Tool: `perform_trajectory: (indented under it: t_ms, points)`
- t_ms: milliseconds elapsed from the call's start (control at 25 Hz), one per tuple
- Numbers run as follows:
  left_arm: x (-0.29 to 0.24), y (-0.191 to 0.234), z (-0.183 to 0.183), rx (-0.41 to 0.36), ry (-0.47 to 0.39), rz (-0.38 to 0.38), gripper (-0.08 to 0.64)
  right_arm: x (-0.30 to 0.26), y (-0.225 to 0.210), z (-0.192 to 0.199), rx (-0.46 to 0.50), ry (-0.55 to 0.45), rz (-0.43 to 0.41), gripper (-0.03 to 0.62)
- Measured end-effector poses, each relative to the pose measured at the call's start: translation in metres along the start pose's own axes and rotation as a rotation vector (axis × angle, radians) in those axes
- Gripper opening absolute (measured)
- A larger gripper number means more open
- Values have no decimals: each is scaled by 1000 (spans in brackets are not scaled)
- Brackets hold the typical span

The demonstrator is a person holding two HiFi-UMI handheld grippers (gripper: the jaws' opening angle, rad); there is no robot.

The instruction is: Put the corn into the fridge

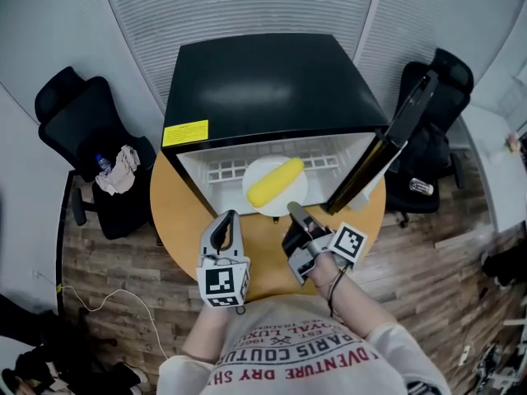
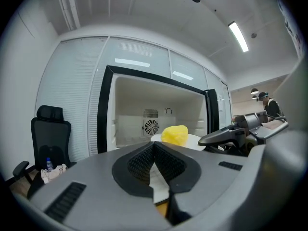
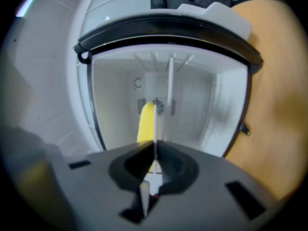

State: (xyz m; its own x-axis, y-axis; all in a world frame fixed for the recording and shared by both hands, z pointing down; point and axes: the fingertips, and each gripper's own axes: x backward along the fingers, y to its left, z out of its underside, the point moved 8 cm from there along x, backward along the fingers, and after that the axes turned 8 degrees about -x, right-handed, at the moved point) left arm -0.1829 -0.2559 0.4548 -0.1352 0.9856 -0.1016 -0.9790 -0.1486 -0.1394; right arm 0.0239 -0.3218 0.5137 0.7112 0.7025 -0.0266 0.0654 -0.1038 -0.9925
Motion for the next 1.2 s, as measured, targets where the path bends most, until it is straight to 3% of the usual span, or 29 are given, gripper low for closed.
perform_trajectory:
  t_ms: [640, 1000, 1200]
  points:
    - [-40, 29, 15, 23, 13, 74, 32, -46, -9, -8, -37, -118, 58, 40]
    - [-54, 34, 20, 29, 26, 81, 32, -65, -5, -11, -46, -187, 44, 44]
    - [-60, 36, 24, 38, 33, 86, 32, -73, -5, -11, -1, -220, 32, 51]
